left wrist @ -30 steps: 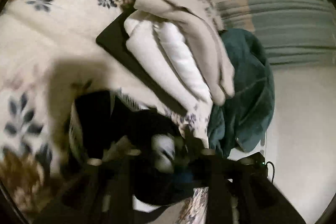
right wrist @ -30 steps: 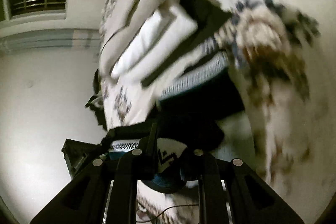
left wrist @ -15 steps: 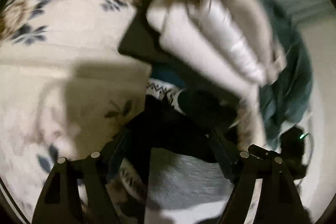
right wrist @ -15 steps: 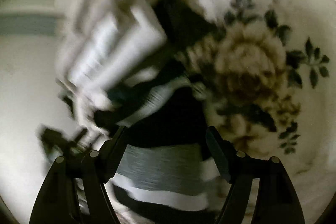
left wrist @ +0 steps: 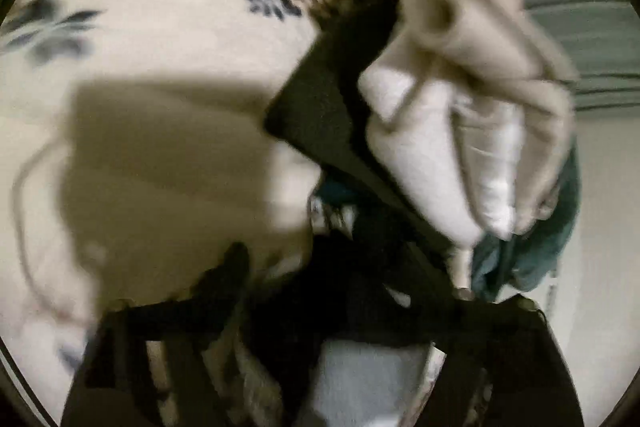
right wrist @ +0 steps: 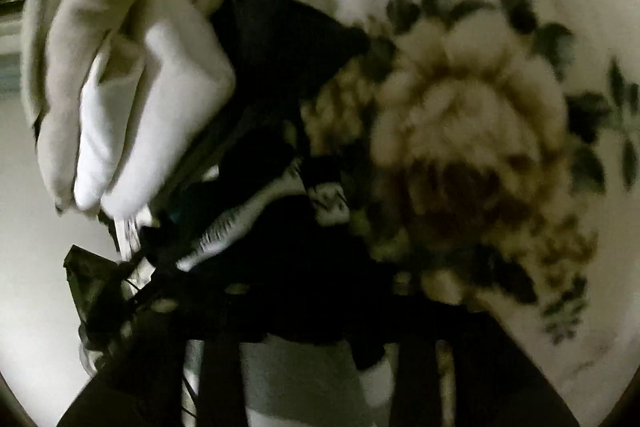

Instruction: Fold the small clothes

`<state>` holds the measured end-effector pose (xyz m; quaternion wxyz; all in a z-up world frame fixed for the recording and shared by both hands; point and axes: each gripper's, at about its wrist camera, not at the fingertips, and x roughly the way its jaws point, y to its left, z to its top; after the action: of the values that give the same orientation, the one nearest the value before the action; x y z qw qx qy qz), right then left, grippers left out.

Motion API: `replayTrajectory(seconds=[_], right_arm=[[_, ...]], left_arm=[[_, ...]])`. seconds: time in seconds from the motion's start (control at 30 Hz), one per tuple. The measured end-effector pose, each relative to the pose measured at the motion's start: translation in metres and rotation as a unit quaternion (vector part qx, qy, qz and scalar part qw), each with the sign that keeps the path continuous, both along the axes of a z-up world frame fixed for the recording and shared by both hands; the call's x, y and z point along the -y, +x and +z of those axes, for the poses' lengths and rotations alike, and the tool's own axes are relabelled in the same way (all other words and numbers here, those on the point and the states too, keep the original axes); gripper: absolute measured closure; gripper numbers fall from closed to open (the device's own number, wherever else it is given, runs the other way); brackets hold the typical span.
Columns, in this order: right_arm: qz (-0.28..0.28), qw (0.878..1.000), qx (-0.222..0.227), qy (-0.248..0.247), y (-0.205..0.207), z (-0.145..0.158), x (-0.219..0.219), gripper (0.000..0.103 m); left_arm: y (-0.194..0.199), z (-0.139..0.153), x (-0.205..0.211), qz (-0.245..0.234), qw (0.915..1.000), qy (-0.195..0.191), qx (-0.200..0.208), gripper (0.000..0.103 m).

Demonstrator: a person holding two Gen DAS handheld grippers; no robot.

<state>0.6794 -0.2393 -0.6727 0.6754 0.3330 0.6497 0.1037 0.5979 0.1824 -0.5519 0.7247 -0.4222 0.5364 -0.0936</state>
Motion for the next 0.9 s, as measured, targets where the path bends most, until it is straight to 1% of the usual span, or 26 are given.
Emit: replayTrajectory(seconds=[0.03, 0.07, 0.1, 0.13, 0.17, 0.2, 0.23, 0.3, 0.37, 0.4, 0.43, 0.47, 0.5, 0.53, 0.57, 0.6, 0.63, 0.67, 0.7, 0.73, 0.77, 0.83, 0.87, 0.9], right_arm=[[0.014, 1.000, 0.007, 0.005, -0.003, 0.004, 0.005, 0.034], [0.027, 1.000, 0.006, 0.009, -0.006, 0.004, 0.007, 0.033], [0.042, 0.999, 0.006, 0.016, -0.007, 0.002, 0.009, 0.032], [0.060, 0.998, 0.004, 0.027, -0.007, -0.002, 0.010, 0.029], [0.071, 0.997, 0.002, 0.030, -0.010, -0.002, 0.010, 0.026], [0.085, 0.996, -0.003, 0.040, -0.007, -0.010, 0.010, 0.019], [0.095, 0.994, -0.003, 0.053, -0.007, -0.015, 0.008, 0.017], [0.114, 0.991, 0.000, 0.069, -0.007, -0.020, 0.004, 0.017], [0.141, 0.986, -0.009, 0.089, 0.000, -0.031, -0.004, 0.017], [0.156, 0.982, -0.014, 0.101, 0.003, -0.037, -0.008, 0.017], [0.171, 0.979, -0.020, 0.110, 0.002, -0.035, -0.020, 0.017], [0.182, 0.976, -0.026, 0.116, 0.002, -0.037, -0.025, 0.017], [0.190, 0.974, -0.031, 0.120, -0.001, -0.037, -0.029, 0.016], [0.194, 0.973, -0.041, 0.121, 0.001, -0.043, -0.033, 0.014], [0.186, 0.974, -0.047, 0.121, -0.001, -0.045, -0.036, 0.011], [0.175, 0.975, -0.047, 0.125, -0.001, -0.045, -0.037, 0.006], [0.167, 0.977, -0.046, 0.126, -0.002, -0.045, -0.038, 0.006], [0.169, 0.977, -0.041, 0.128, -0.006, -0.042, -0.042, 0.008], [0.178, 0.975, -0.035, 0.131, -0.013, -0.039, -0.046, 0.024], [0.183, 0.975, -0.035, 0.123, -0.019, -0.038, -0.049, 0.055], [0.176, 0.976, -0.035, 0.127, -0.024, -0.037, -0.047, 0.061], [0.137, 0.981, -0.023, 0.137, -0.040, -0.027, -0.037, 0.072], [0.120, 0.983, -0.014, 0.135, -0.048, -0.022, -0.033, 0.074], [0.100, 0.986, -0.012, 0.134, -0.062, -0.015, -0.029, 0.076]], left_arm=[[-0.019, 0.010, -0.005, 0.004, 0.9999, -0.004, 0.011, 0.026], [-0.033, 0.016, -0.007, 0.007, 0.9998, -0.003, 0.016, 0.026], [-0.062, 0.027, -0.010, 0.012, 0.9997, 0.001, 0.020, 0.026], [-0.087, 0.032, -0.011, 0.019, 0.9996, 0.005, 0.021, 0.025], [-0.102, 0.035, -0.011, 0.026, 0.9995, 0.005, 0.019, 0.025], [-0.134, 0.035, -0.007, 0.036, 0.9993, 0.000, 0.011, 0.025], [-0.159, 0.032, 0.001, 0.043, 0.9990, -0.011, 0.002, 0.025], [-0.201, 0.017, 0.017, 0.059, 0.9968, -0.043, -0.033, 0.025], [-0.226, -0.001, 0.037, 0.077, 0.9920, -0.084, -0.055, 0.025], [-0.236, -0.016, 0.050, 0.093, 0.9865, -0.117, -0.066, 0.025], [-0.237, -0.026, 0.061, 0.105, 0.9819, -0.145, -0.063, 0.025], [-0.233, -0.028, 0.075, 0.110, 0.9796, -0.157, -0.059, 0.025], [-0.224, -0.040, 0.085, 0.124, 0.9757, -0.173, -0.052, 0.025], [-0.220, -0.044, 0.088, 0.137, 0.9714, -0.190, -0.041, 0.025], [-0.214, -0.051, 0.092, 0.153, 0.9674, -0.199, -0.033, 0.025], [-0.207, -0.056, 0.094, 0.180, 0.9646, -0.191, -0.030, 0.025], [-0.205, -0.055, 0.095, 0.193, 0.9625, -0.190, -0.017, 0.033], [-0.202, -0.052, 0.095, 0.199, 0.9628, -0.182, -0.010, 0.048], [-0.201, -0.047, 0.094, 0.201, 0.9638, -0.175, -0.008, 0.051], [-0.201, -0.039, 0.089, 0.201, 0.9643, -0.173, 0.002, 0.060], [-0.202, -0.033, 0.084, 0.196, 0.9662, -0.168, 0.005, 0.062], [-0.201, -0.024, 0.073, 0.175, 0.9684, -0.177, 0.009, 0.064], [-0.197, -0.019, 0.070, 0.164, 0.9708, -0.175, 0.007, 0.064], [-0.196, -0.009, 0.062, 0.142, 0.9751, -0.170, 0.008, 0.064]])
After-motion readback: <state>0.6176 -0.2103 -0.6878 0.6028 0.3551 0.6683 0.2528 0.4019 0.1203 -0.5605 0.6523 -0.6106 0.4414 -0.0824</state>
